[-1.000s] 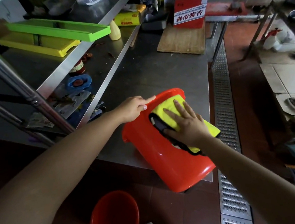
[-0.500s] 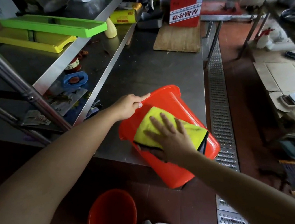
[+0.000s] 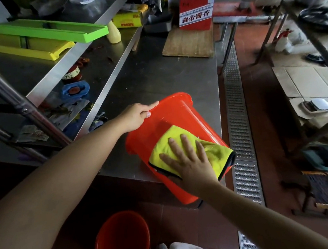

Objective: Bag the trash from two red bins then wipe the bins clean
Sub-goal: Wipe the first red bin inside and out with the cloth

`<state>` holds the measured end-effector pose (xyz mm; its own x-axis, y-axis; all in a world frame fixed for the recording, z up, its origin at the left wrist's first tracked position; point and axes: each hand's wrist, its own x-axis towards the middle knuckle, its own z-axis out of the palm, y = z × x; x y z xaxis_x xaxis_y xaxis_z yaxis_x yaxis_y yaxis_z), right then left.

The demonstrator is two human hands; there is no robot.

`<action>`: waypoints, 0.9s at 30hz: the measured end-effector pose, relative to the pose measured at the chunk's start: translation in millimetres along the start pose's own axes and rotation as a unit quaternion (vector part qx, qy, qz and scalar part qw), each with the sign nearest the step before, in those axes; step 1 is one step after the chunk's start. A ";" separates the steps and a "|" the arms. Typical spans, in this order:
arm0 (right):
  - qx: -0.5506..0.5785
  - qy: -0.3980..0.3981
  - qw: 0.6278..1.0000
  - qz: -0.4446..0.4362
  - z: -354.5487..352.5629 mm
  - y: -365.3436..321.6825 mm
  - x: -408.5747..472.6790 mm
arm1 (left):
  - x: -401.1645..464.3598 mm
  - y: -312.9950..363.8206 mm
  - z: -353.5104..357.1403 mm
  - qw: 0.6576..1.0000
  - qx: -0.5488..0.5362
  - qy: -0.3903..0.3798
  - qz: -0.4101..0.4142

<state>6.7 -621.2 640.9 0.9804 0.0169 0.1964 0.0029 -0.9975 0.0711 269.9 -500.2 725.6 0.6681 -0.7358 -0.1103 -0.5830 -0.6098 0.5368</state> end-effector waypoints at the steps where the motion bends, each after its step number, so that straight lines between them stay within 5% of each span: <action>1: 0.010 -0.005 1.000 0.008 -3.8 5.9 1.7 | -1.7 -0.3 -0.1 1.000 0.001 0.001 -0.001; 6: 0.166 -0.076 0.957 0.223 -26.1 63.9 15.3 | -5.4 4.2 0.1 1.000 0.023 0.003 -0.014; 9: 0.186 -0.085 0.940 0.272 -28.7 64.9 18.3 | -4.7 8.8 2.0 0.999 0.016 0.022 -0.023; 15: 0.023 -0.007 0.994 0.102 -4.3 -5.6 -17.9 | -4.3 8.5 3.4 1.000 0.009 0.027 -0.011; 20: 0.005 -0.002 1.000 0.024 -1.2 -6.1 -33.1 | -9.3 5.6 6.2 0.999 0.010 0.037 -0.018; 27: 0.145 -0.045 0.944 0.294 -29.8 59.7 -21.4 | -13.3 7.5 10.2 0.998 0.011 0.043 -0.035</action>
<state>-19.9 -679.0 670.1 0.8423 -0.5379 0.0346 -0.5053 -0.8103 -0.2967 251.9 -497.9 722.6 0.7442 -0.6638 -0.0747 -0.5427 -0.6661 0.5117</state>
